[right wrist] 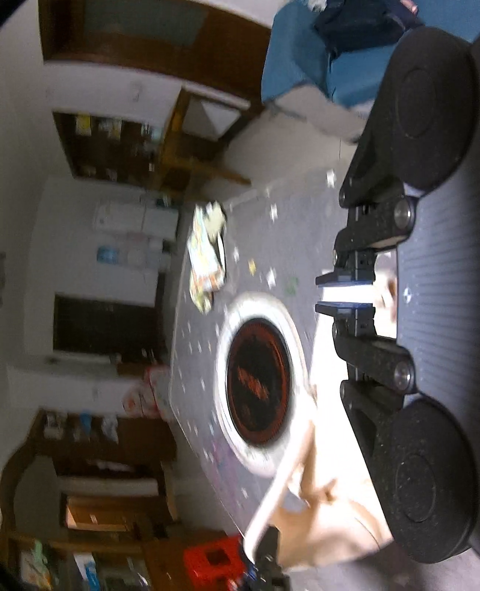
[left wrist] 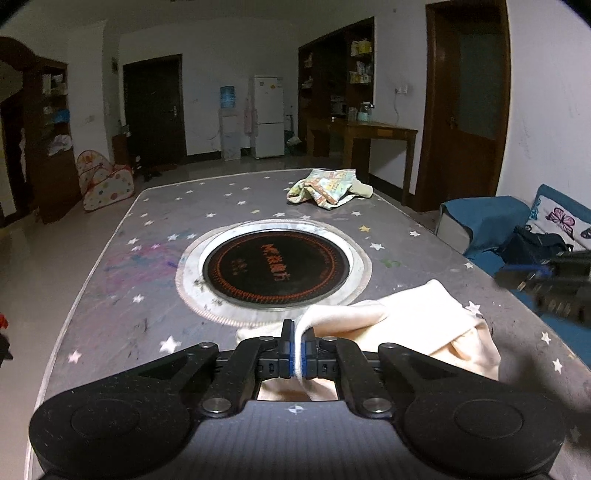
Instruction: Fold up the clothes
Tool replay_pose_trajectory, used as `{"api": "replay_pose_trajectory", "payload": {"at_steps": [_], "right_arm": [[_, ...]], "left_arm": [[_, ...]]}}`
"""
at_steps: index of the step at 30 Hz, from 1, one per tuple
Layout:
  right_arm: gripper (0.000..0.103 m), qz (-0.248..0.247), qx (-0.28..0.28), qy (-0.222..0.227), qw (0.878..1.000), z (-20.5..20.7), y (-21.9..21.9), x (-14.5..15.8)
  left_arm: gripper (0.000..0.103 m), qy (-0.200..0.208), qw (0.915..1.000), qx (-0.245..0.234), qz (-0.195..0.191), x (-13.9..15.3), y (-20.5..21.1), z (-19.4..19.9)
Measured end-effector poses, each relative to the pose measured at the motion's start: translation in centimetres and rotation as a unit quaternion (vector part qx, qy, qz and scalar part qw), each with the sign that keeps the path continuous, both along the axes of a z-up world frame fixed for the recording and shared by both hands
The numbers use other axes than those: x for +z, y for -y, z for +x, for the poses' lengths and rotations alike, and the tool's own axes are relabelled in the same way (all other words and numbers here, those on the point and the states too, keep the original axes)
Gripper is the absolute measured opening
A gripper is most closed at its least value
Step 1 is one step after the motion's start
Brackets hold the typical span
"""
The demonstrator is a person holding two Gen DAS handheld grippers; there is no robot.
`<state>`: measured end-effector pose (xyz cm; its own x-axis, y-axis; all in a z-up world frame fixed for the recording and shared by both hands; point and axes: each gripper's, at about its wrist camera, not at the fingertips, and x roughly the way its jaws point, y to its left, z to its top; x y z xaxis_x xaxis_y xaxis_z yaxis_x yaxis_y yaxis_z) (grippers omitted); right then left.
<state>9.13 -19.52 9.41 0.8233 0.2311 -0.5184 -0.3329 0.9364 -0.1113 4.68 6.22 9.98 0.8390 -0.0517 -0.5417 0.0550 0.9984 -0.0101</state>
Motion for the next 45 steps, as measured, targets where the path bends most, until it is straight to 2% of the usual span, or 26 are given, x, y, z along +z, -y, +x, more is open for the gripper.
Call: {"api": "replay_pose_trajectory", "payload": {"at_steps": [1, 3, 8, 10, 16, 18, 19, 20, 21, 22, 26, 32, 40, 45], "right_arm": [[0.02, -0.005, 0.013, -0.002, 1.0, -0.2, -0.7, -0.4], [0.028, -0.012, 0.039, -0.009, 0.999, -0.3, -2.1, -1.1], [0.039, -0.016, 0.101, -0.034, 0.994, -0.2, -6.2, -3.1], [0.047, -0.019, 0.125, -0.042, 0.991, -0.1, -8.0, -4.0], [0.053, -0.022, 0.182, -0.078, 0.98, -0.2, -12.1, -6.3], [0.048, -0.033, 0.184, -0.078, 0.979, -0.5, -12.9, -7.0], [0.033, -0.038, 0.184, -0.077, 0.979, -0.6, -13.3, -7.3], [0.027, -0.041, 0.18, -0.068, 0.98, -0.8, -13.4, -7.4], [0.012, -0.04, 0.177, -0.063, 0.981, -0.8, -13.3, -7.3], [0.008, -0.034, 0.168, -0.059, 0.984, -0.8, -13.0, -6.9], [0.006, -0.024, 0.127, -0.02, 0.991, -1.1, -10.8, -4.8], [0.005, -0.011, 0.037, 0.023, 0.999, -1.6, -5.2, -1.0], [0.005, -0.018, -0.056, 0.056, 0.997, -3.7, 2.7, 2.5], [0.005, -0.015, -0.076, 0.059, 0.995, -6.4, 5.8, 3.5]], "left_arm": [[0.003, -0.001, 1.0, 0.003, -0.003, -0.1, -0.3, -0.4], [0.003, -0.004, 0.9999, 0.01, -0.011, -0.4, -0.8, -1.5], [0.003, -0.013, 0.9988, 0.03, -0.037, -1.5, -2.1, -4.0], [0.003, -0.018, 0.9979, 0.04, -0.049, -2.1, -2.7, -4.9], [0.003, -0.028, 0.9964, 0.049, -0.063, -3.0, -3.6, -6.9], [0.003, -0.029, 0.9963, 0.049, -0.065, -3.1, -3.8, -7.5], [0.003, -0.03, 0.9961, 0.05, -0.066, -3.1, -3.9, -7.7], [0.003, -0.03, 0.9959, 0.052, -0.068, -3.0, -4.0, -8.1], [0.003, -0.03, 0.9956, 0.055, -0.07, -3.0, -4.2, -8.4], [0.003, -0.03, 0.9953, 0.057, -0.072, -2.9, -4.5, -8.6], [0.003, -0.025, 0.9942, 0.065, -0.083, -2.7, -5.5, -9.4], [0.003, -0.014, 0.9946, 0.064, -0.08, -2.1, -6.3, -10.7], [0.003, -0.013, 0.9938, 0.064, -0.09, -1.2, -8.3, -12.9], [0.003, -0.015, 0.9916, 0.055, -0.116, -0.1, -10.3, -15.5]]}}
